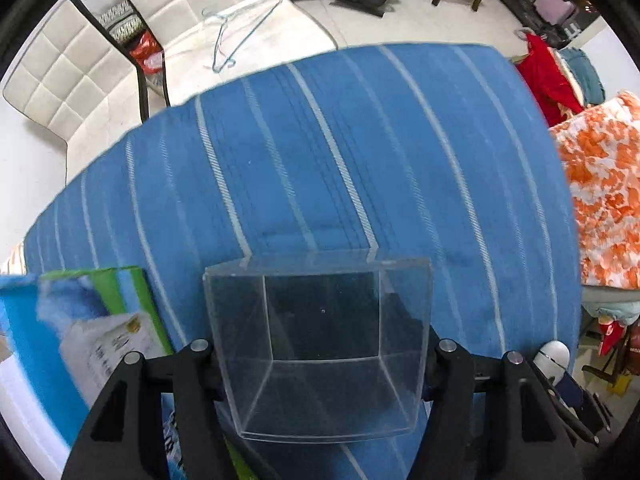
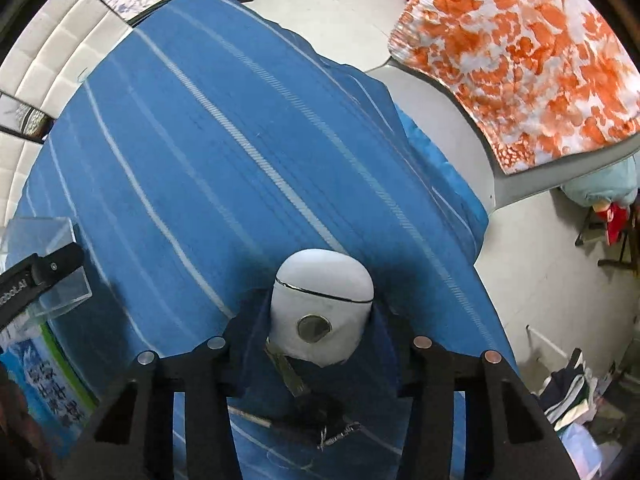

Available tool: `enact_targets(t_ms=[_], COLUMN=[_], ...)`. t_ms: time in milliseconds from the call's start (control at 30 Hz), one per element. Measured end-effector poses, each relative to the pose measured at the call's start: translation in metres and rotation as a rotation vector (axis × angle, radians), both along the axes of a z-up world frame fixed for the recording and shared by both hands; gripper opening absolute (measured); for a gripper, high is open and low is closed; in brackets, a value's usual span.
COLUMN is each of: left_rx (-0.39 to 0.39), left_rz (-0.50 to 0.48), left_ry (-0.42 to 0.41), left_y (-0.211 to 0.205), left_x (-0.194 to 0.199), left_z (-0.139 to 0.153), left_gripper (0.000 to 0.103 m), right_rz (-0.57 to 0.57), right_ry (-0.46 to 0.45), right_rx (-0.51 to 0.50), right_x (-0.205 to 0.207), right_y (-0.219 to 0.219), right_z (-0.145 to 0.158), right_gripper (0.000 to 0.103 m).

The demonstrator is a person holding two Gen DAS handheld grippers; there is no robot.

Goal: Organize rigid objects
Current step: 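Grasp the clear plastic cube with the left tool while the right tool grasps the white earbud case, then carry the cube and earbud case into the blue box and release them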

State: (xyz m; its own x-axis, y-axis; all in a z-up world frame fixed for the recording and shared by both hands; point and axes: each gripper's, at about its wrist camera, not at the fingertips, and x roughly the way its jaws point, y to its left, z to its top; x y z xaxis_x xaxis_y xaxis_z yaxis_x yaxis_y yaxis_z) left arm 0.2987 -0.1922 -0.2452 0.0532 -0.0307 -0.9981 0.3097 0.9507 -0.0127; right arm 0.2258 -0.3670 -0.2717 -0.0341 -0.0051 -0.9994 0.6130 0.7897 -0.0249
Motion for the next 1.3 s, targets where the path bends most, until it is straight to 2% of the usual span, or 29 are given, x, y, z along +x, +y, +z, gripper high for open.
enact_targets(t_ms=[133,300,500,633,967,1100,1300], left_rx=[-0.052,-0.141,-0.187,-0.176,-0.139,-0.134,-0.14], left_rz=[0.004,0.034,0.093,0.155,0.271,0.302,0.324], left_ry=[-0.052,-0.108,-0.21,-0.266,-0.386,-0.426,-0.447], left_y=[0.007,0.036,0.11,0.161,0.245,0.272,0.296], left_x=[-0.021,-0.046,-0.074,-0.094,-0.138,-0.148,-0.152], left_z=[0.033,0.082,0.137,0.163,0.21,0.225,0.233], left_gripper=[0.061,0.061,0.061,0.061,0.061,0.061,0.061], right_rz=[0.056,0.152,0.269,0.364,0.57,0.616,0.654], right_ry=[-0.054,-0.15,-0.251,-0.319,-0.423,-0.455,-0.475], right_rx=[-0.021,-0.039,-0.034,-0.02,0.005,0.004,0.005], right_x=[-0.008,-0.018,-0.036,-0.048,-0.057,-0.057,-0.053], right_y=[0.007,0.031,0.085,0.142,0.263,0.292,0.318], right_z=[0.026,0.082,0.143,0.177,0.229,0.245,0.255], right_gripper=[0.05,0.05,0.05,0.05,0.05,0.05,0.05])
